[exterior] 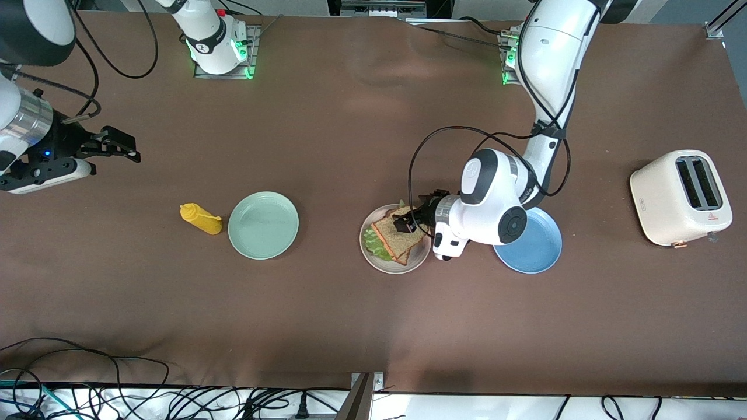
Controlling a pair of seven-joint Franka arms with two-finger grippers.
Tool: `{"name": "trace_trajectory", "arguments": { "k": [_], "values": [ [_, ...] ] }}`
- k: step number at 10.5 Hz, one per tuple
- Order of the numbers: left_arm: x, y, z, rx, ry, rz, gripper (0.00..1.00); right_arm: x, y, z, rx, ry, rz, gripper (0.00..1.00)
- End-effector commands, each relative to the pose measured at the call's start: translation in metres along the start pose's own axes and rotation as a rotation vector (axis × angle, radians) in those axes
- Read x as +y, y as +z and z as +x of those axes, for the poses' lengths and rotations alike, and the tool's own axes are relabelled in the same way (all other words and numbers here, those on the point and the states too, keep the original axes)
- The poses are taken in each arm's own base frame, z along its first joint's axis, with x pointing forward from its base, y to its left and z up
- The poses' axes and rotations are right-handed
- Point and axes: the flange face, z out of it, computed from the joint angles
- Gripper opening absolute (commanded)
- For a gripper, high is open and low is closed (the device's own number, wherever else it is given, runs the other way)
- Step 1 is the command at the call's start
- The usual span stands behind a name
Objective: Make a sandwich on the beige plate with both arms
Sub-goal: 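Open the left gripper and withdraw it toward the toaster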
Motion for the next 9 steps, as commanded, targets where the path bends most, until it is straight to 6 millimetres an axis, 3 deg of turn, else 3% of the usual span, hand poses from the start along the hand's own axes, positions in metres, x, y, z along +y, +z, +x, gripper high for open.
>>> {"name": "trace_trajectory", "arguments": {
  "k": [1,4,9],
  "values": [
    [-0.022,-0.046,0.001,0.048,0.027,0.123,1.0,-0.016,-0.016,0.002,0.01,0.073,-0.053,1.0],
    [-0.06,-0.127,-0.001,0.11,0.036,0.227,1.0,-0.031,-0.026,-0.002,0.009,0.106,-0.052,1.0],
    [-0.152,-0.256,0.018,0.223,0.164,0.399,1.0,-0.026,-0.034,-0.012,0.007,0.112,-0.04,1.0]
  ]
}}
